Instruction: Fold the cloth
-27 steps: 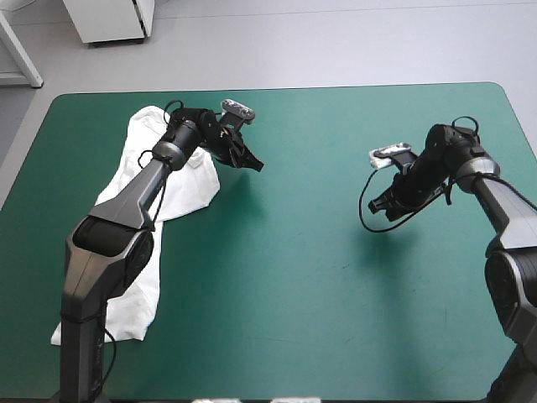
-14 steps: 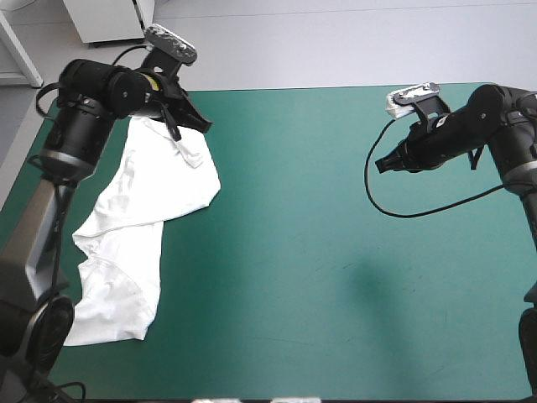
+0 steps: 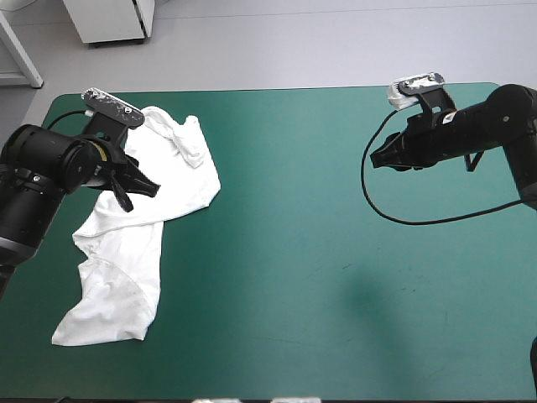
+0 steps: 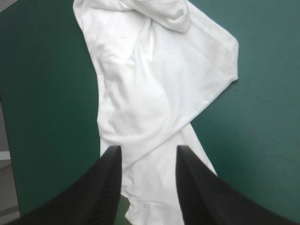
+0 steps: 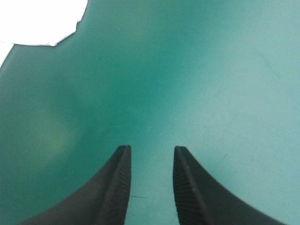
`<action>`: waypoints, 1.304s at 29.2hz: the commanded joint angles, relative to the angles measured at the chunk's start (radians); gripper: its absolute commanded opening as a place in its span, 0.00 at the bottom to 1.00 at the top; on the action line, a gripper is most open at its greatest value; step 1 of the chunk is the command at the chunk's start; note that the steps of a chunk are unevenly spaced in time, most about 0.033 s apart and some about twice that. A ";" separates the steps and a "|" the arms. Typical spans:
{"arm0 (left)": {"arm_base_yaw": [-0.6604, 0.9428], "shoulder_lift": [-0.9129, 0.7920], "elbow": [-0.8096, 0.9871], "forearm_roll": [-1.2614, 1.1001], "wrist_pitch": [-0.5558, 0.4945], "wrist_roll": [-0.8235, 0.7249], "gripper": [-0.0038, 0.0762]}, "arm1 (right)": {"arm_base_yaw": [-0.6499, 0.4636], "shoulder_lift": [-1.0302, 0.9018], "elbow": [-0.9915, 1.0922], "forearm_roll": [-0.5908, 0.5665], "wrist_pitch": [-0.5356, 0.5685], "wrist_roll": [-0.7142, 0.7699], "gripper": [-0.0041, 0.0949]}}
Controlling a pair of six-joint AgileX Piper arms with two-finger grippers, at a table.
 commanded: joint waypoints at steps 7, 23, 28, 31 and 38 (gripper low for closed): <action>0.113 0.154 -0.021 -0.019 -0.083 -0.066 0.44 | -0.001 -0.053 -0.030 0.014 0.001 -0.006 0.35; 0.318 0.488 -0.021 -0.192 -0.188 0.033 0.55 | -0.001 -0.012 -0.029 -0.002 0.001 -0.014 0.41; 0.318 0.573 -0.028 -0.227 -0.198 0.041 0.55 | -0.001 0.005 -0.029 0.004 0.001 -0.014 0.41; 0.318 0.596 -0.028 -0.236 -0.200 0.041 0.55 | -0.001 0.009 -0.029 0.004 0.001 -0.014 0.41; 0.318 0.598 -0.028 -0.253 -0.219 0.037 0.09 | -0.001 0.009 -0.029 0.004 0.001 -0.014 0.41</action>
